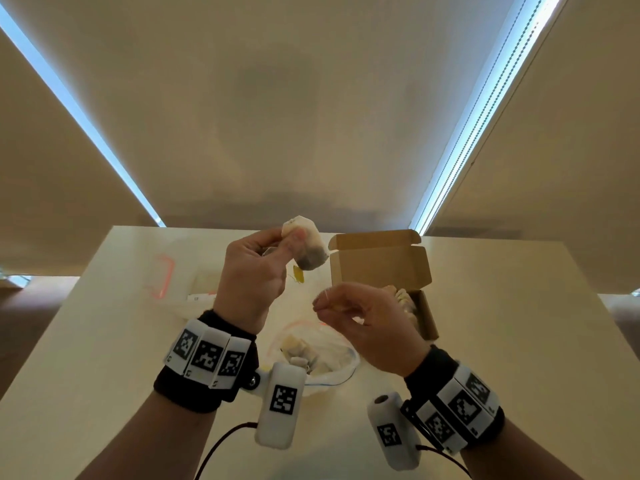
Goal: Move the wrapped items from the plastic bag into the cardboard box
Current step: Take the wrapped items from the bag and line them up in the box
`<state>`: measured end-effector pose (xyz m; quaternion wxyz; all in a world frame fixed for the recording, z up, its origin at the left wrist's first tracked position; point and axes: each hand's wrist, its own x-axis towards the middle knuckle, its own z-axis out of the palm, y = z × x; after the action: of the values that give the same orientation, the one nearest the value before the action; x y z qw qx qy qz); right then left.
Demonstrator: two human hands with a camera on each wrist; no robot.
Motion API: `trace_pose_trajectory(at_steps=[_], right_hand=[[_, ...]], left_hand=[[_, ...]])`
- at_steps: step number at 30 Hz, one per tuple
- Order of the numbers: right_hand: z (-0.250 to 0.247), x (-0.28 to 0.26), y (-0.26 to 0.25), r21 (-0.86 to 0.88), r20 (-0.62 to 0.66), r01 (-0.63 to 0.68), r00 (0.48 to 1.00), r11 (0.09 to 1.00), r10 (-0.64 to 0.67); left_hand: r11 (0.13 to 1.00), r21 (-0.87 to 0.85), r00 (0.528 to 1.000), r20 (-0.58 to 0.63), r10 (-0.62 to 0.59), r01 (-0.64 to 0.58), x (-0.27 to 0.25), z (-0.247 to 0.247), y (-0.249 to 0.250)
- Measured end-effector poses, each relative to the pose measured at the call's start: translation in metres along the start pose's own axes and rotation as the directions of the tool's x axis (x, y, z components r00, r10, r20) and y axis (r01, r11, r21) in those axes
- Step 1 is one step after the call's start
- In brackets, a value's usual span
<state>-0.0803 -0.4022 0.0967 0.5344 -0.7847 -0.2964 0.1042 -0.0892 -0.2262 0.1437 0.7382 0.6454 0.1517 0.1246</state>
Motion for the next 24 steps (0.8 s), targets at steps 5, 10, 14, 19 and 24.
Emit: trace_pose_trajectory(at_steps=[5, 10, 14, 19, 24], right_hand=[[-0.008, -0.01, -0.01, -0.022, -0.067, 0.017, 0.998, 1.0, -0.019], [-0.026, -0.007, -0.023, -0.187, -0.12, 0.135, 0.98, 0.973, -0.159], [-0.033, 0.003, -0.03, -0.363, -0.118, 0.151, 0.971, 0.919, -0.206], [-0.034, 0.013, -0.032, -0.408, -0.259, 0.058, 0.95, 0.911, -0.176], [-0.024, 0.016, -0.011, -0.543, -0.245, 0.108, 0.928, 0.833, -0.28]], left_hand=[[0.986, 0.139, 0.995, -0.03, 0.094, -0.089, -0.001, 0.001, -0.005], [0.963, 0.227, 0.989, 0.02, 0.144, -0.145, -0.006, 0.003, -0.01], [0.955, 0.264, 0.988, 0.105, 0.112, -0.136, -0.011, 0.006, -0.014], [0.963, 0.263, 0.986, 0.168, 0.021, -0.065, -0.016, 0.012, -0.021], [0.957, 0.263, 0.956, 0.23, -0.185, 0.122, -0.02, 0.011, -0.027]])
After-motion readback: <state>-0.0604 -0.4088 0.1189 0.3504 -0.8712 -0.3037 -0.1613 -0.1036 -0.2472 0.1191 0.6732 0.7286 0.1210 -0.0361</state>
